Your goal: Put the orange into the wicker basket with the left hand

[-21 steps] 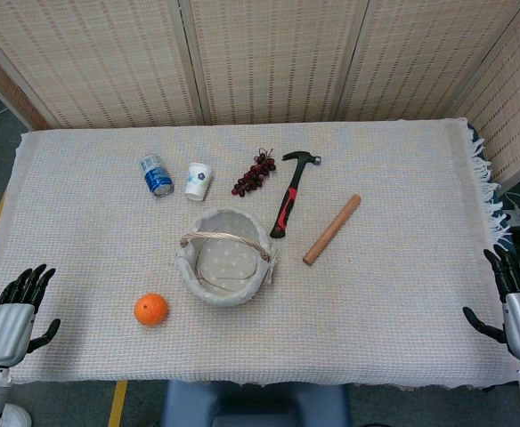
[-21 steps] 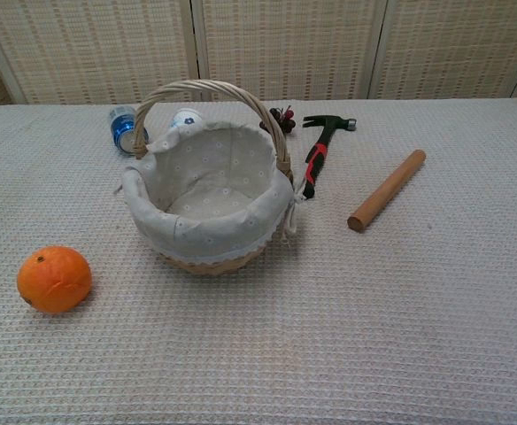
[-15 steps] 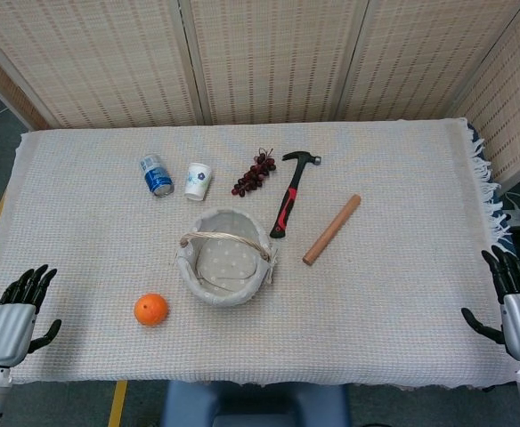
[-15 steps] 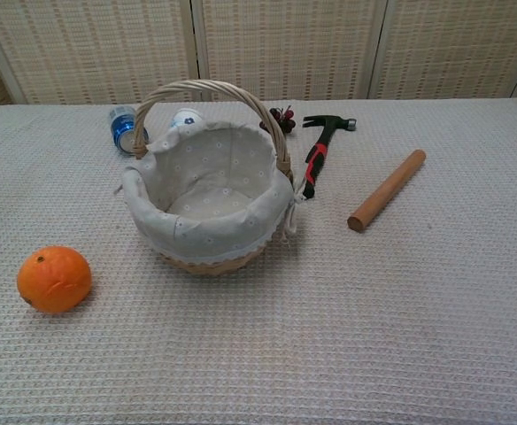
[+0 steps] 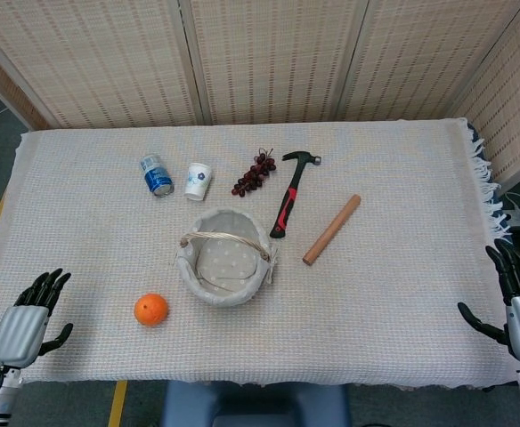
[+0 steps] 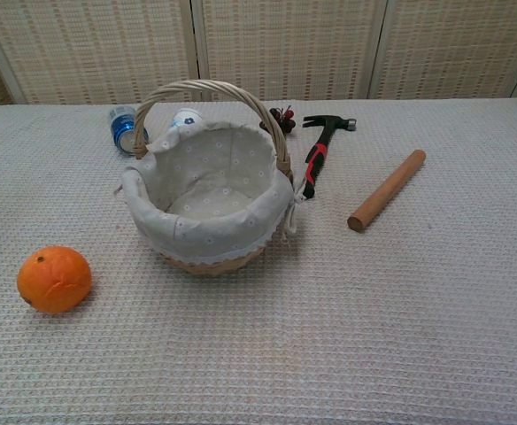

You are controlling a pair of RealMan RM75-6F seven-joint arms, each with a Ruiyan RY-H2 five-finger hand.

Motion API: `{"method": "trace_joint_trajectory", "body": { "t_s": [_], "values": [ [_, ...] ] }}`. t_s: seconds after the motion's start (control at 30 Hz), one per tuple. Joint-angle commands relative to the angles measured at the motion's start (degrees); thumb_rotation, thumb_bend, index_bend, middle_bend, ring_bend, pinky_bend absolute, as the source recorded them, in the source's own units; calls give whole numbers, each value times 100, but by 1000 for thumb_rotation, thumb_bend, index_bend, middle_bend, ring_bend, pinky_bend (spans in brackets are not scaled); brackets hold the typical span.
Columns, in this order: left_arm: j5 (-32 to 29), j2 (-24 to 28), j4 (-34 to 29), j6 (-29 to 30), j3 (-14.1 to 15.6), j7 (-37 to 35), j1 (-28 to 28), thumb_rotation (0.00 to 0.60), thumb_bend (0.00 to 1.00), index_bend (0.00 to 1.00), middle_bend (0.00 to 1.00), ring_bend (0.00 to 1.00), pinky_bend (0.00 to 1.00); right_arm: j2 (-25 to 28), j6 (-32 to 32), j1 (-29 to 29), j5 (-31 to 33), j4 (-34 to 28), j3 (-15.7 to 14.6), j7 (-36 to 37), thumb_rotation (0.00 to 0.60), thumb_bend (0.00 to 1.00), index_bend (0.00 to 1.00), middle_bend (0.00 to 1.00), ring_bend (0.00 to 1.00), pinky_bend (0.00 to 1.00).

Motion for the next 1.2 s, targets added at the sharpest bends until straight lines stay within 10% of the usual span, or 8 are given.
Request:
{"method": "trace_joint_trajectory", "body": {
  "t_s": [0.03, 0.6, 1.2],
  "values": [
    [66, 23, -89, -425, 112, 68, -209, 600, 325, 0, 0, 0, 209, 71, -146, -34, 167, -117, 42, -115, 600, 109, 0, 0, 0, 172],
    [-667, -211, -943, -1778, -138, 885, -1135, 600, 324, 0, 0, 0, 172, 286, -417, 36, 288, -248, 39, -44, 600, 109, 0, 0, 0, 172],
    [-1123, -947, -904, -1902, -69, 1322, -1394, 600, 324, 0, 0, 0, 121, 282, -429, 49, 316, -260, 53, -40, 600, 109, 0, 0, 0, 172]
  ]
}}
